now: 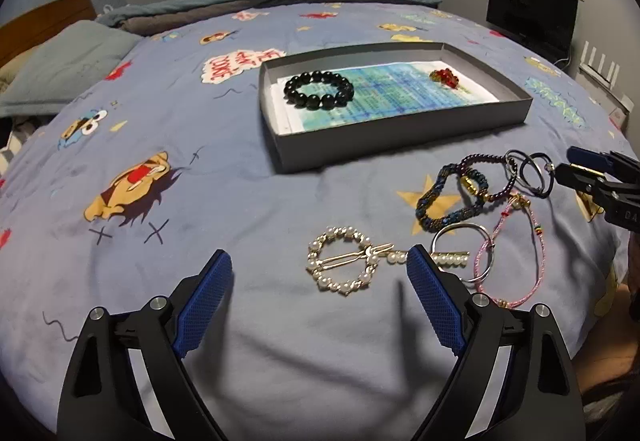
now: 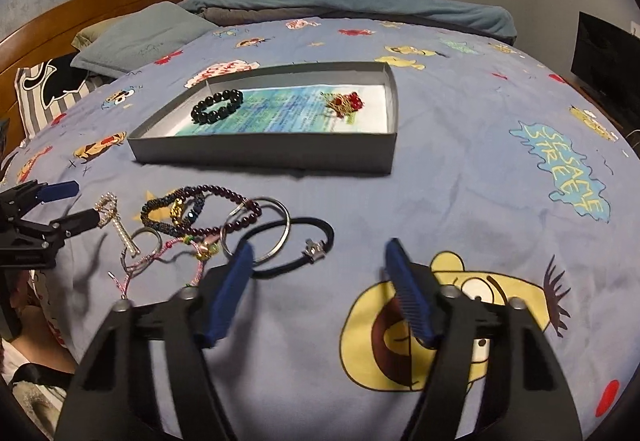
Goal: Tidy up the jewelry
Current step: 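Withdraw both grippers from the tray back toward the jewelry pile, then close the left gripper on the pearl ring clip while the right grasps the silver bangle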
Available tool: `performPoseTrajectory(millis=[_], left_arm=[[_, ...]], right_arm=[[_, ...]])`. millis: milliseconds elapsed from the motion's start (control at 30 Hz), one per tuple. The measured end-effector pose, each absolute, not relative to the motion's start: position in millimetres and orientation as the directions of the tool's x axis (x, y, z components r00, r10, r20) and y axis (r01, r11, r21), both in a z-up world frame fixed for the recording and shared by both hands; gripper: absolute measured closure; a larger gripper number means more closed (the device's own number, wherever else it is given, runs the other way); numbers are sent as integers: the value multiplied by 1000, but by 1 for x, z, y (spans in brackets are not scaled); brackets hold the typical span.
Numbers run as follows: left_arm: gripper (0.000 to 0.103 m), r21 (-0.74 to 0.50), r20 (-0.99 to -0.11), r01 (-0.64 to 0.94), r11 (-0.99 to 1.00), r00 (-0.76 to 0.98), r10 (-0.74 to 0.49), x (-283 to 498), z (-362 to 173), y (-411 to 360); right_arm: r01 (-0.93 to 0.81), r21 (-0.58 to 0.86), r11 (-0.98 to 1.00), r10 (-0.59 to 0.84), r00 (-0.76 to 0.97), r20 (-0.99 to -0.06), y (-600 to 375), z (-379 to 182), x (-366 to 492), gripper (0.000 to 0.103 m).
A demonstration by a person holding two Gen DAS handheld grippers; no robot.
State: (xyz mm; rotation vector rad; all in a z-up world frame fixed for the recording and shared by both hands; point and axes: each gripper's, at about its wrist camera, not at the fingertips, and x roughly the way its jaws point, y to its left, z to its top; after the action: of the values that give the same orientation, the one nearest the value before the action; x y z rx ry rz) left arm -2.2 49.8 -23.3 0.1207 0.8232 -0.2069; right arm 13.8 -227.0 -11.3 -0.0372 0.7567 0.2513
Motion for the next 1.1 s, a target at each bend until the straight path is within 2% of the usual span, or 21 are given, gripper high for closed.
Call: performPoseTrajectory(millis=[200, 533, 633, 667, 733, 867, 1033, 1100], left_arm=[[14, 40, -745, 252, 967, 652, -140, 0, -27, 43], [15, 18, -766, 249, 968, 625, -147, 7, -35, 48], [15, 11, -772, 251, 968, 617, -152, 9, -36, 48], [15, 7, -774, 253, 968, 614, -155, 10, -37, 48], [15, 0, -777, 253, 967, 608, -160, 11, -38, 49], [21, -13, -781, 250, 968, 602, -166, 13, -40, 51], [35, -34, -779, 235, 971, 602, -173, 15, -40, 57], [45, -36, -774, 228, 973, 610, -172, 14, -39, 59]], right_arm=[[-311, 70, 948, 274, 684, -676, -206, -10, 20, 41], [-334, 29, 942, 256, 661, -706, -186, -25, 36, 42], [-349, -2, 937, 245, 664, -707, -181, -29, 36, 49], [-351, -9, 936, 243, 665, -706, -180, -29, 36, 56], [-353, -19, 936, 239, 671, -702, -179, -30, 35, 56], [-340, -4, 941, 247, 691, -679, -184, -28, 33, 56], [-334, 11, 942, 254, 695, -673, -188, -28, 33, 56], [-336, 9, 942, 255, 696, -671, -188, -28, 32, 56]])
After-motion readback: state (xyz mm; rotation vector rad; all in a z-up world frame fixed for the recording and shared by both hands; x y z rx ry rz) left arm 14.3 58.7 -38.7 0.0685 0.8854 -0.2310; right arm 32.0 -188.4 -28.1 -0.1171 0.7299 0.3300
